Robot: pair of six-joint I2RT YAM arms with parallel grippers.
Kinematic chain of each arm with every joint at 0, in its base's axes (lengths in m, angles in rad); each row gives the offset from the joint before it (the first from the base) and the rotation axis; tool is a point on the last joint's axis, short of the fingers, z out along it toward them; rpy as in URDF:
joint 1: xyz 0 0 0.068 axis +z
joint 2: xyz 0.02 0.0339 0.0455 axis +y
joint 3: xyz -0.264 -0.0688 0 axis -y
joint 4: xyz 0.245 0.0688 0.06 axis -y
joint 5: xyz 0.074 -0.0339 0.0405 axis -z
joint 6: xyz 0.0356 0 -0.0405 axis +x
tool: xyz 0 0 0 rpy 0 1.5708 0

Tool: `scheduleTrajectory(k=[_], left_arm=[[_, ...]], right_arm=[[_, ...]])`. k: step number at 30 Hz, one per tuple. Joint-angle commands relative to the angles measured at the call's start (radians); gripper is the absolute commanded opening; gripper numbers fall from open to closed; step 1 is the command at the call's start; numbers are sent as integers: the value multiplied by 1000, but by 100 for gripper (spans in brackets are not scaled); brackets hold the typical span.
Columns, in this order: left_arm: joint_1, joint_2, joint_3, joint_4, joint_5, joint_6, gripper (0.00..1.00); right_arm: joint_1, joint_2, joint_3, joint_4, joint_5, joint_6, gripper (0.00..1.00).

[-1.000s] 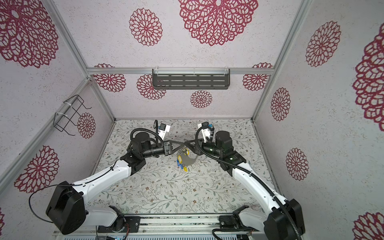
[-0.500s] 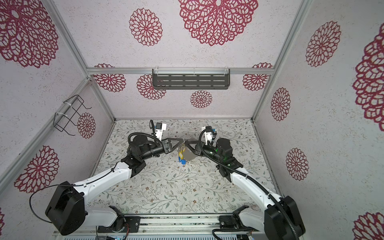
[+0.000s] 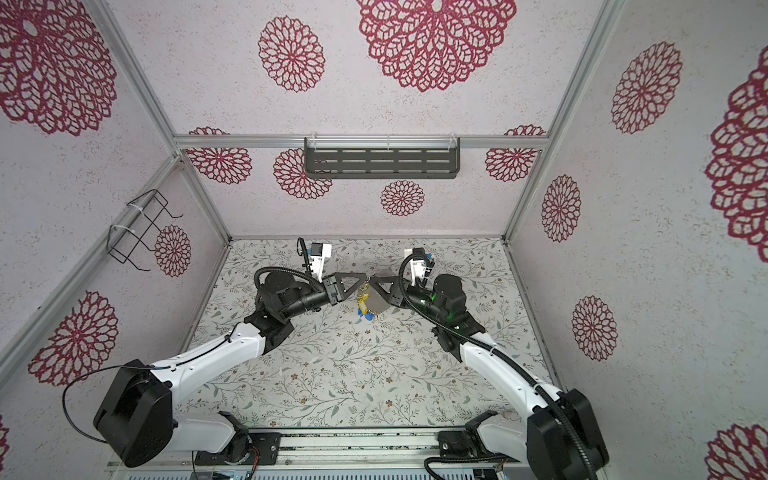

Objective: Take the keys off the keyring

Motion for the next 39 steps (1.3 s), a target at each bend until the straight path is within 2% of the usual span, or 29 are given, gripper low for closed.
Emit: scheduleTrajectory(k=[1,5,28,39], left_arm=[[-15,-11,29,-68,-11,49,0],[-15,-23,37,-123,-32,82,0],[-16,-26,52,-119,-11,67,0],[-15,-27,53,-115,-7,66,0]], right_arm=[[7,-42,58,-40,-18,-67,29],[3,-56,62,-77,-13,-85,29],[-4,-12,53,-82,-13,-83,34],[-5,14,53,-30,-21,-51,35]])
